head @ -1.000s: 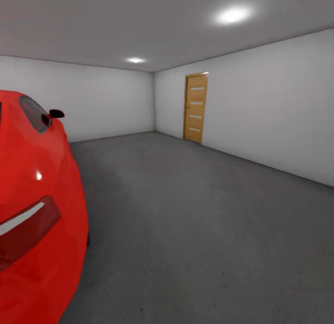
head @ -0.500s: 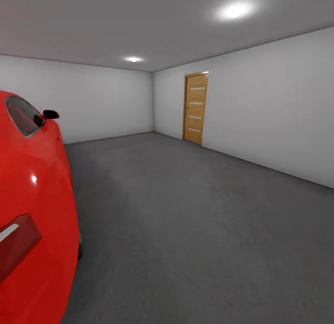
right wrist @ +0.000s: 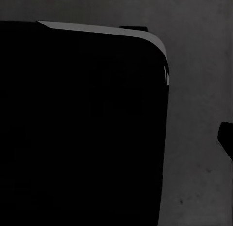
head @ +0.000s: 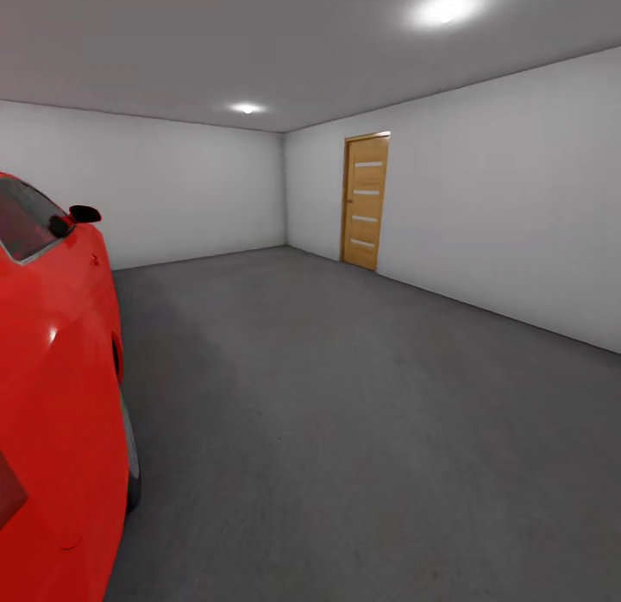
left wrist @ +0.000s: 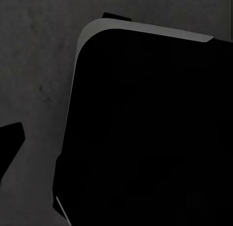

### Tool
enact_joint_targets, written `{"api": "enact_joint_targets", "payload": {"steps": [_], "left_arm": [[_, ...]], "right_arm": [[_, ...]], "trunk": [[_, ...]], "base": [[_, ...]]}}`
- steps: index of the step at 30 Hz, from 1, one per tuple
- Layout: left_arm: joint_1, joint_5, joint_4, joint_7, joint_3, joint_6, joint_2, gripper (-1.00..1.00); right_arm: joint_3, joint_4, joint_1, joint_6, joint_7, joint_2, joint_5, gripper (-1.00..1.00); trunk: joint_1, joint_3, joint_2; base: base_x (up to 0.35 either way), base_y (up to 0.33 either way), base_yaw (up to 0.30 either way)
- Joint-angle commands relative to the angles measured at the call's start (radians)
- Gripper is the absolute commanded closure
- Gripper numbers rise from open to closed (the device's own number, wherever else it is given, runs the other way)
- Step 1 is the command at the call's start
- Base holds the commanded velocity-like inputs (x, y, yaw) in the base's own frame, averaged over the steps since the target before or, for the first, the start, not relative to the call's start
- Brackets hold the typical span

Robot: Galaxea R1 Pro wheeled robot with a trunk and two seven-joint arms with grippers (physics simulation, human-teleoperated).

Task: Move the two storage containers from the living room to the garage. In the garage, place one container on the floor and stack the other container on top of it (either order is fine).

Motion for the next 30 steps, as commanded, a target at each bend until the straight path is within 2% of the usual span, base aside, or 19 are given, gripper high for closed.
{"api": "enact_joint_targets", "payload": {"steps": [1, 30], "left_arm": [[0.000, 0.006, 0.000, 0.000, 0.000, -0.002, 0.000, -1.00], [0.000, 0.006, 0.000, 0.000, 0.000, -0.002, 0.000, -1.00]], "right_arm": [[0.000, 0.001, 0.000, -0.005, 0.000, 0.000, 0.002, -1.00], [-0.001, 0.001, 0.000, -0.008, -0.003, -0.003, -0.001, -1.00]], "trunk": [[0.001, -0.001, 0.000], [0.001, -0.001, 0.000]], "base": [[0.322, 0.000, 0.000], [0.322, 0.000, 0.000]]}}
